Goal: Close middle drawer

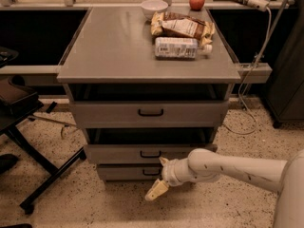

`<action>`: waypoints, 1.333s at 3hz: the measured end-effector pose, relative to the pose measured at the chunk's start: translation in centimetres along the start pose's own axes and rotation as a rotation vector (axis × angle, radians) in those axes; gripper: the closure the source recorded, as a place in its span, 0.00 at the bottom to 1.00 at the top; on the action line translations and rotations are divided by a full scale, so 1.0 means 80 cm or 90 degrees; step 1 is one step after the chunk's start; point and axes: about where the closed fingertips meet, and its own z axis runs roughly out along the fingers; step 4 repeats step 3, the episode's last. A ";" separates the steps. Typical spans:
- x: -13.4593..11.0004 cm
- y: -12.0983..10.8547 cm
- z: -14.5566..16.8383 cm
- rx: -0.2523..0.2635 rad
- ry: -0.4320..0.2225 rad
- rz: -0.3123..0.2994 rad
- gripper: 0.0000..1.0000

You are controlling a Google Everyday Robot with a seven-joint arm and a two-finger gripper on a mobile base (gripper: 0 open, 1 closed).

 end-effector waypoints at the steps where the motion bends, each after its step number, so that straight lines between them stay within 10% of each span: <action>1: 0.002 -0.033 0.017 0.018 -0.003 0.001 0.00; 4: -0.009 -0.073 0.035 0.039 -0.012 0.000 0.00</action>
Offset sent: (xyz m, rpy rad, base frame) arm 0.1433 0.0124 -0.0265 0.0006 -0.1061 -0.0971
